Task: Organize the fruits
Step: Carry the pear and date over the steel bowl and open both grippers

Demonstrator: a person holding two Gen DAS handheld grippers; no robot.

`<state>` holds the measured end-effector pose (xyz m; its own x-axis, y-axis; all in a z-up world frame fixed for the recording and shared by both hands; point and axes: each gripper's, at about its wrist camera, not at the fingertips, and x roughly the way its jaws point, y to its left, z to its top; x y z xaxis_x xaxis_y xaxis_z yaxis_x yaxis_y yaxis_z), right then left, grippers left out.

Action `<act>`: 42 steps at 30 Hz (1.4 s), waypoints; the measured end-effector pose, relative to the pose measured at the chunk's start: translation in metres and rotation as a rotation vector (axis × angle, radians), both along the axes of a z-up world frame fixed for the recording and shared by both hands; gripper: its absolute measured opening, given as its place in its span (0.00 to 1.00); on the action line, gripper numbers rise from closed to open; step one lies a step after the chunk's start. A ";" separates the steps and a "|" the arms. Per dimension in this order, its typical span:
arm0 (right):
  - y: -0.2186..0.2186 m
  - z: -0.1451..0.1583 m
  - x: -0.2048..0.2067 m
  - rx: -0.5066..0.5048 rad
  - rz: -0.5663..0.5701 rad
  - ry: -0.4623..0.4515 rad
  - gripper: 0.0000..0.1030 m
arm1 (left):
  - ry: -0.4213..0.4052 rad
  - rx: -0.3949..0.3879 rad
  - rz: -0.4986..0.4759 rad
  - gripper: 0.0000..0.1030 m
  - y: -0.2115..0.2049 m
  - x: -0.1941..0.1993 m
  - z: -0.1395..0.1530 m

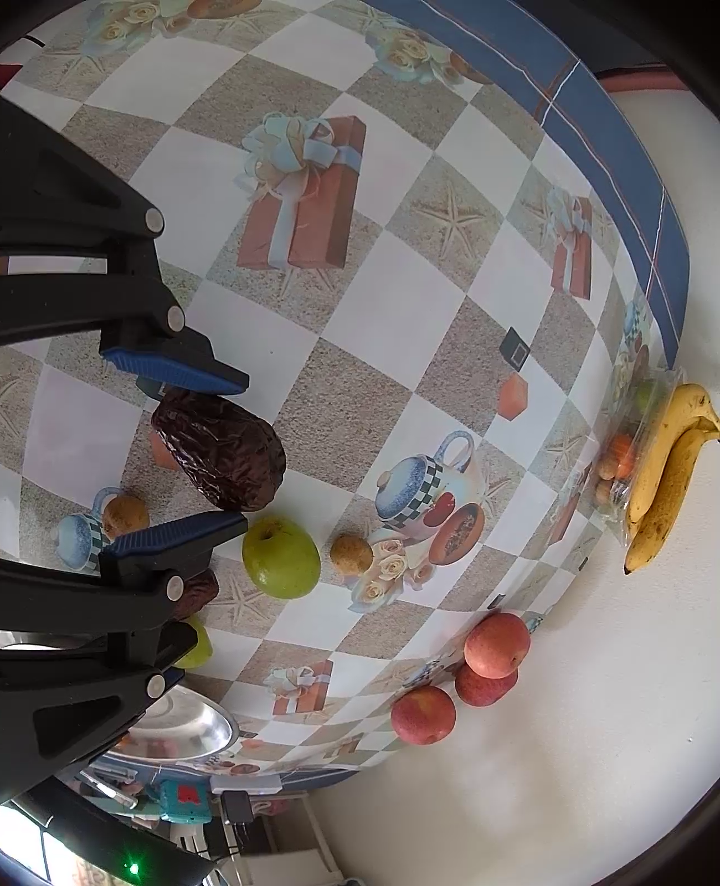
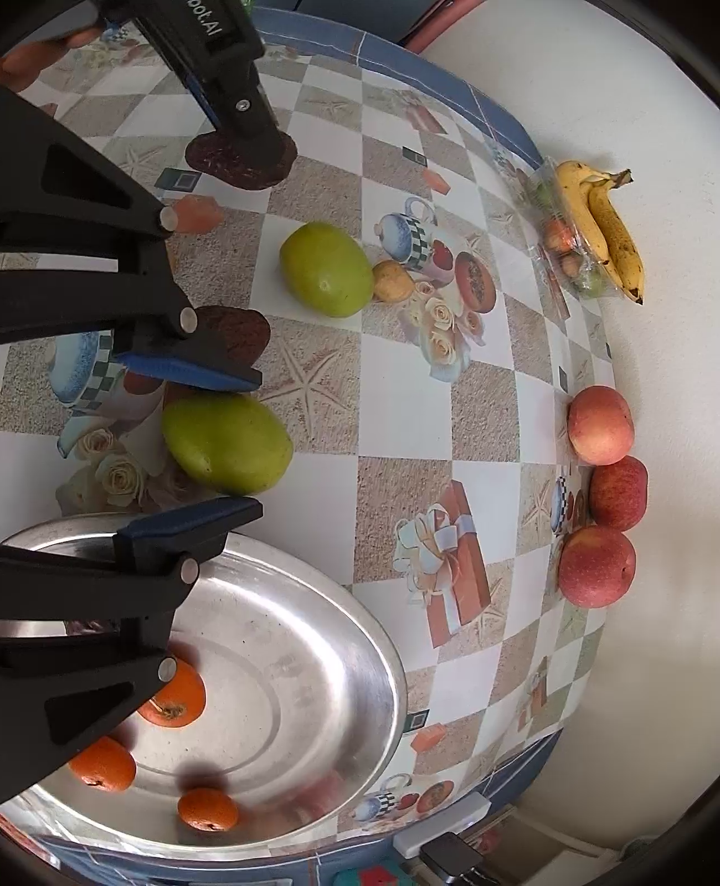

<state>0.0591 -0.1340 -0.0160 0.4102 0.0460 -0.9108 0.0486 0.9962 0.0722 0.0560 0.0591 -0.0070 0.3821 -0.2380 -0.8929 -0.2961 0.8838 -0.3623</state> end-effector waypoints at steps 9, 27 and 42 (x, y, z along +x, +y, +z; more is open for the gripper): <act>-0.005 0.000 -0.001 0.042 -0.012 0.004 0.39 | -0.004 -0.009 0.004 0.45 0.001 -0.001 0.002; -0.025 0.043 -0.015 0.116 -0.073 -0.107 0.39 | -0.077 -0.017 -0.083 0.45 -0.020 -0.003 0.017; -0.119 0.045 -0.034 0.113 -0.325 -0.098 0.39 | -0.207 -0.038 -0.319 0.45 -0.095 -0.013 0.039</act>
